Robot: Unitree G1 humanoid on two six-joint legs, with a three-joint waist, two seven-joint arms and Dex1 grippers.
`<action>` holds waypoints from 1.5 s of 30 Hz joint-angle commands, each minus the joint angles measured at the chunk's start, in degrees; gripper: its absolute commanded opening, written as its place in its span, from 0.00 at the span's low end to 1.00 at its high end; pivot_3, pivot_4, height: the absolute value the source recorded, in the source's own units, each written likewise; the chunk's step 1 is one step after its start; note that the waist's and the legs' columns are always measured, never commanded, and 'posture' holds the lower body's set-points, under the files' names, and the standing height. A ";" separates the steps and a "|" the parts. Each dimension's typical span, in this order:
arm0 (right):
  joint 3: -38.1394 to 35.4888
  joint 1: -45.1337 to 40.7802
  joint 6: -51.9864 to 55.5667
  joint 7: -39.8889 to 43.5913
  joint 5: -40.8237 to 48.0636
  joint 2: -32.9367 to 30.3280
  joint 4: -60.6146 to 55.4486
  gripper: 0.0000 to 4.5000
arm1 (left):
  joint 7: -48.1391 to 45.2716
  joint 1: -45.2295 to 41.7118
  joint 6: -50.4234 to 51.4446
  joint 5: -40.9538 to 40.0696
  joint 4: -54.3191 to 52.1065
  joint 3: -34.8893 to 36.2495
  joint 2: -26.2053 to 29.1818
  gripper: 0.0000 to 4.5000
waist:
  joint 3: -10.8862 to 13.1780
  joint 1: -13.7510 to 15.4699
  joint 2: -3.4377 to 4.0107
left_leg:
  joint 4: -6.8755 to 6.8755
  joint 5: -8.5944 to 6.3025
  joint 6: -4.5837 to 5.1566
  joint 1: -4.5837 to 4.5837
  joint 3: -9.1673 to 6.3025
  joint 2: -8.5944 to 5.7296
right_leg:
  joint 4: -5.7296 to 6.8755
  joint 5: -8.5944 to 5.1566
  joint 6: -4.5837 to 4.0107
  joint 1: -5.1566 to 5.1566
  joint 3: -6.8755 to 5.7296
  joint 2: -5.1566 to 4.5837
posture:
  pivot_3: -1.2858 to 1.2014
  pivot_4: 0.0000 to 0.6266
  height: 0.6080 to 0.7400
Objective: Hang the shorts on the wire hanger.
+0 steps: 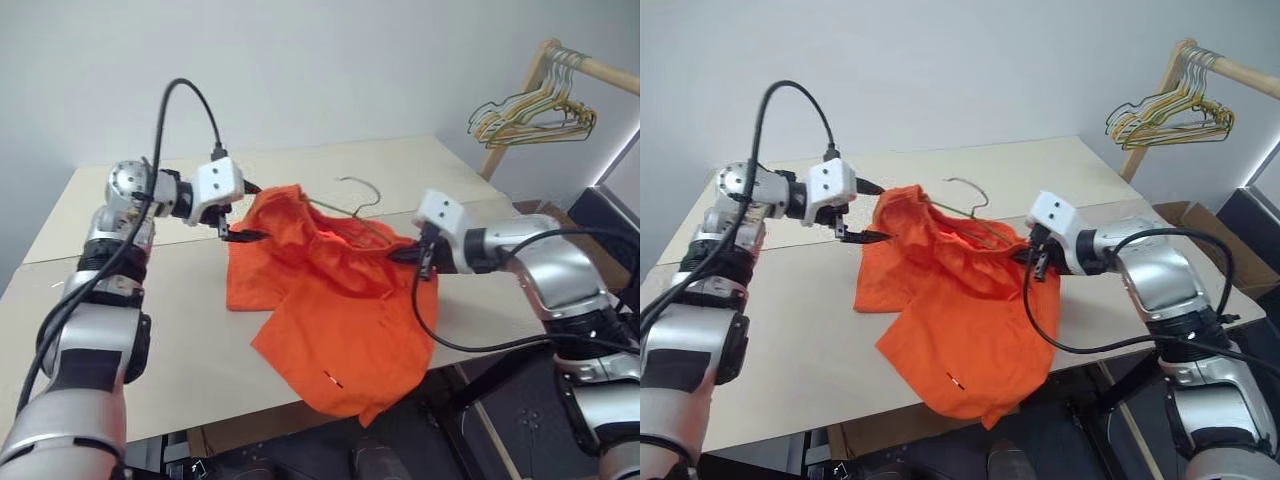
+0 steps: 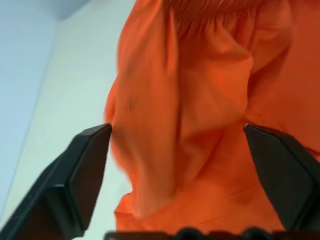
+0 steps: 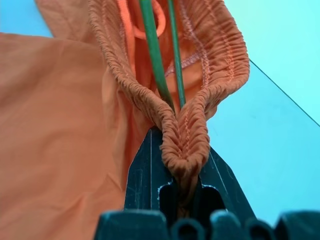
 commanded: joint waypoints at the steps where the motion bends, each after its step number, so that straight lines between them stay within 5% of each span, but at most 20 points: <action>1: -4.83 0.14 3.62 -0.73 2.58 -1.92 -2.02 0.00 | 5.15 -1.58 2.35 -6.79 -1.70 7.40 -0.65 1.00 | 0.00 -0.02 0.00 | 0.00 0.00 0.00 -0.01 0.00 0.02 | 0.00 0.00 0.00 -0.01 0.00 0.00 | 0.45 0.00 1.00; 8: -14.65 -0.13 20.02 -10.59 5.39 -1.77 0.87 0.00 | 4.41 9.40 13.36 -22.14 -22.37 15.42 -4.82 1.00 | -0.03 0.02 0.03 | -0.01 0.00 0.00 -0.01 -0.03 0.11 | 0.01 0.01 0.01 0.02 0.02 -0.10 | 0.44 0.00 1.00; 15: -20.69 0.49 31.37 -24.36 2.04 -1.86 -0.69 0.00 | 12.96 21.80 22.68 -26.28 -43.69 14.75 -8.64 1.00 | -0.04 -0.27 0.05 | -0.01 0.00 -0.01 0.01 -0.06 0.11 | 0.08 0.02 0.00 0.00 0.04 -0.12 | 0.43 0.00 1.00; 24: -34.97 -6.54 41.62 -45.66 -6.45 5.99 1.96 0.00 | 19.44 27.96 28.03 -30.13 -56.43 14.35 -11.70 1.00 | -0.27 -1.47 0.40 | -0.05 0.00 -0.01 0.04 -0.05 0.07 | 0.04 0.02 0.01 0.05 0.09 -0.11 | 0.43 0.00 1.00; 34: -46.23 -13.01 32.56 -64.74 -14.24 10.85 9.30 0.00 | 22.62 30.37 30.42 -31.24 -60.70 12.80 -13.31 1.00 | -0.36 -2.71 0.58 | -0.13 0.00 -0.01 0.08 -0.05 -0.14 | 0.00 0.02 0.01 0.09 0.14 -0.10 | 0.43 0.00 1.00; 45: -54.53 -22.62 15.80 -77.05 -12.49 7.14 27.74 0.00 | 17.01 33.36 30.43 -35.31 -63.22 11.91 -12.70 1.00 | -0.40 -4.50 0.72 | -0.53 0.01 -0.01 0.54 -0.02 -0.18 | -0.69 0.01 0.02 0.55 0.23 -0.09 | 0.43 0.00 1.00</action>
